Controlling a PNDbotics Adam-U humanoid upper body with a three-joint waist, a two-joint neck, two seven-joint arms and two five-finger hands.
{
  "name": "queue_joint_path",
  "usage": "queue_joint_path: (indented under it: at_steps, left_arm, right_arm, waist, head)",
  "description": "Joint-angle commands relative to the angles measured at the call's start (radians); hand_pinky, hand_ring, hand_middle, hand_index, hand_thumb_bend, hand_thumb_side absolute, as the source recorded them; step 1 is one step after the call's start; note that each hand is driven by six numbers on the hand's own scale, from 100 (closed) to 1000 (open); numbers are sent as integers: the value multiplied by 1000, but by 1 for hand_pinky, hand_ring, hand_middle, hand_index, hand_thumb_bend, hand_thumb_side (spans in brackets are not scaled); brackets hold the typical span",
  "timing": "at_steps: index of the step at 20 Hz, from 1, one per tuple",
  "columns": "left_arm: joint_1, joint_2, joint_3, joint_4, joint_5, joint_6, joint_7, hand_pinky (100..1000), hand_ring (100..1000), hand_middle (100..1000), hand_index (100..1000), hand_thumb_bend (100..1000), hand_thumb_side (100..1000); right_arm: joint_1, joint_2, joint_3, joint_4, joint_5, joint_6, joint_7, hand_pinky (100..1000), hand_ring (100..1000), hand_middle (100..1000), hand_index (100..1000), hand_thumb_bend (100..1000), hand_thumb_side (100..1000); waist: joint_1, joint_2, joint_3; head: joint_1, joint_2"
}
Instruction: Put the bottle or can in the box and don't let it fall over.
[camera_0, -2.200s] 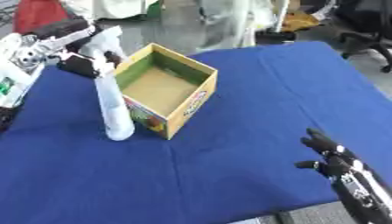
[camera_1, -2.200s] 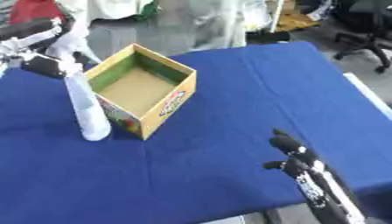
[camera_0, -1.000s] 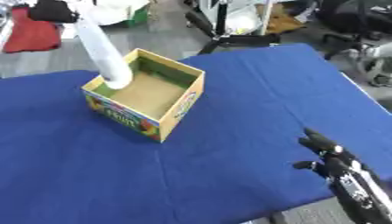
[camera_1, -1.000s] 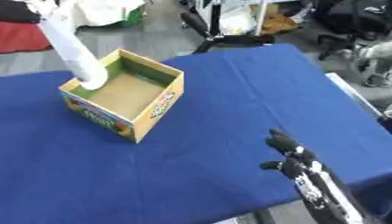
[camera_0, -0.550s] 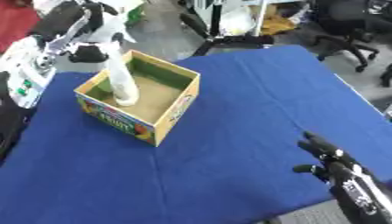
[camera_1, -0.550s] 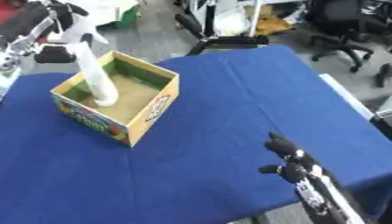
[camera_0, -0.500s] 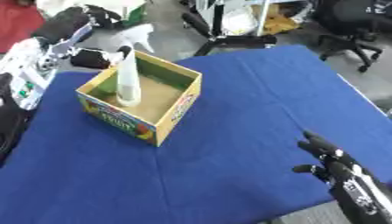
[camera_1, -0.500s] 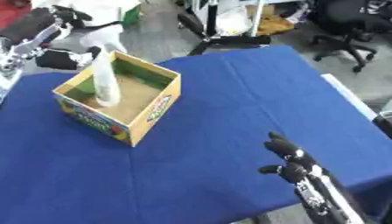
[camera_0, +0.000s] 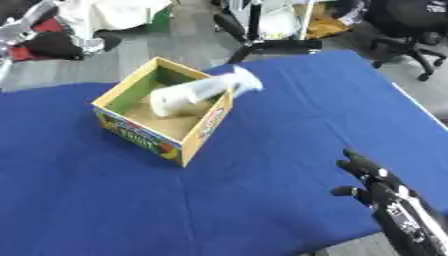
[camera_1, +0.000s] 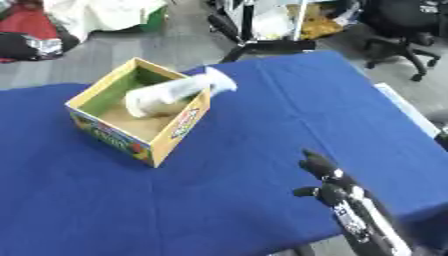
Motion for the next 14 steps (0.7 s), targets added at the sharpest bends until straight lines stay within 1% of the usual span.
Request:
queue_joint_path:
  at_steps: [1,2,3,5,6,7,9,10,11,12,14]
  left_arm:
    - [113,128,93,-193,181,48,85,729,766,736,879,495,749]
    - [184,141,126,-250,232,61,117,720,762,731,879,490,746]
    - [248,143,156,-300,275,72,147,686,746,715,876,479,733]
    - [393,105,221,-398,364,80,225,650,725,695,871,463,717]
    - [462,64,250,-439,396,79,264,642,720,690,871,460,715]
    - [520,19,272,-468,424,89,298,625,707,676,871,438,717]
    - [626,-90,309,-525,435,85,350,600,683,650,866,408,709]
    - [674,-156,324,-542,433,84,373,591,677,645,866,395,708]
    - [709,-207,333,-555,428,83,391,591,677,645,866,395,708]
    - [738,-261,339,-559,427,85,406,569,657,625,859,366,705]
    - [778,-376,342,-544,429,87,427,554,642,613,854,344,705]
  right_arm:
    - [3,-5,-14,-13,11,-3,-12,734,1000,1000,920,100,685]
    - [6,-4,-17,-13,13,-4,-15,734,1000,1000,920,100,686]
    - [9,-2,-19,-13,15,-4,-18,734,1000,1000,920,100,688]
    - [16,3,-23,-14,18,-6,-24,734,1000,1000,920,100,691]
    - [19,5,-24,-15,19,-6,-25,734,1000,1000,920,100,692]
    - [21,7,-24,-15,20,-7,-26,734,1000,1000,920,100,693]
    - [25,11,-23,-16,21,-7,-27,734,1000,1000,920,100,693]
    - [26,13,-22,-17,20,-7,-26,734,1000,1000,920,100,694]
    - [27,14,-22,-17,19,-7,-26,734,1000,1000,920,100,694]
    - [30,16,-21,-17,18,-7,-26,734,1000,1000,920,100,698]
    - [39,18,-23,-17,19,-7,-26,734,1000,1000,920,100,703]
  waist:
    - [-2,-17,11]
    - [-3,-17,18]
    - [-5,-18,25]
    - [-10,-17,41]
    - [-13,-16,49]
    - [-16,-15,56]
    - [-23,-14,68]
    - [-27,-14,74]
    - [-29,-14,77]
    - [-33,-12,83]
    - [-37,-13,95]
  head:
    - [-18,-7]
    - [-22,-7]
    - [-24,-6]
    - [-28,-5]
    - [-28,-3]
    - [-25,0]
    - [-14,7]
    - [-4,11]
    - [2,13]
    - [9,15]
    - [31,23]
